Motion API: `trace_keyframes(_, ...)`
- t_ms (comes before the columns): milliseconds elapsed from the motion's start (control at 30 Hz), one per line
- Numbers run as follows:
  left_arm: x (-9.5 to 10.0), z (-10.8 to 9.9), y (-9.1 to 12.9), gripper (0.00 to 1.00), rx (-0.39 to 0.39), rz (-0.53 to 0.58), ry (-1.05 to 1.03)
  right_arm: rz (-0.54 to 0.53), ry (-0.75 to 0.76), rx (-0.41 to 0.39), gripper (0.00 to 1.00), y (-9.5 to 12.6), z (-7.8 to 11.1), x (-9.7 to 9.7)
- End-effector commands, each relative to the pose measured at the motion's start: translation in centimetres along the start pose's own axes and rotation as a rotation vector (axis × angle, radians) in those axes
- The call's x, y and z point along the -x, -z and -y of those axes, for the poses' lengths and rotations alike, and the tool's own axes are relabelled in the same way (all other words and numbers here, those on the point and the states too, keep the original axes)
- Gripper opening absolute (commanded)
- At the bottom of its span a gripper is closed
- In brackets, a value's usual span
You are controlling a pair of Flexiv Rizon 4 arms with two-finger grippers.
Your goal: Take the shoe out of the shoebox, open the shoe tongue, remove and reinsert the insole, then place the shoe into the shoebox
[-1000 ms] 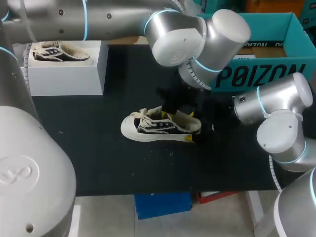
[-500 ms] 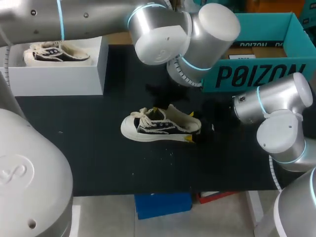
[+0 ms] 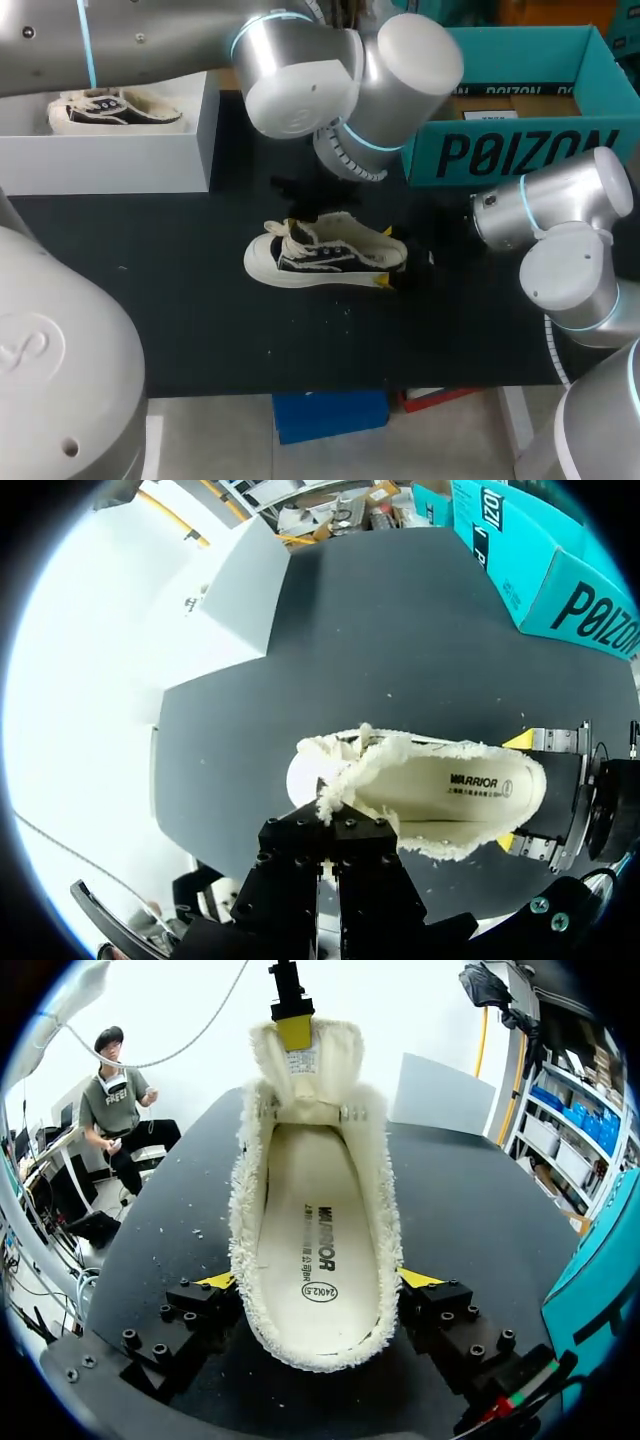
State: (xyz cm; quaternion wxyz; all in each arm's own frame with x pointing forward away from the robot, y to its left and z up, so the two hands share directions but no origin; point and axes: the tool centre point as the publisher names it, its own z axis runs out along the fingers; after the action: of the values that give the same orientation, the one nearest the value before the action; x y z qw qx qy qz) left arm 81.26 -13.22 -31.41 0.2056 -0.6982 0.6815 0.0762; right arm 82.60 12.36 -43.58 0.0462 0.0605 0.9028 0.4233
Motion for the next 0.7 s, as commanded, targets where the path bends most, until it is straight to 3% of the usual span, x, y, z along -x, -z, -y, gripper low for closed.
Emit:
trace_keyframes(33, 1.1, -0.5, -0.4, 0.0, 0.002, -0.009, 0.011, 0.002, -0.002, -0.001, 0.0, -0.5, 0.4, 0.0)
trace_keyframes(533, 3.8, -2.2, -3.5, 0.0, 0.064, 0.023, 0.066, 0.002, -0.002, -0.001, 0.0, -0.5, 0.4, 0.0)
trace_keyframes(567, 3.9, -2.3, -3.6, 0.29, 0.069, 0.025, 0.07, 0.002, -0.002, -0.001, 0.0, -0.5, 0.4, 0.0)
trace_keyframes(600, 4.1, -2.5, -3.7, 0.69, 0.07, 0.024, 0.07, 0.002, -0.002, -0.001, 0.0, -0.5, 0.4, 0.0)
trace_keyframes(633, 4.2, -2.6, -3.8, 1.0, 0.071, 0.024, 0.072, 0.002, -0.002, -0.001, 0.0, -0.5, 0.4, 0.0)
trace_keyframes(700, 4.5, -2.7, -4.0, 1.0, 0.078, 0.023, 0.077, 0.002, -0.002, -0.001, 0.0, -0.5, 0.4, 0.0)
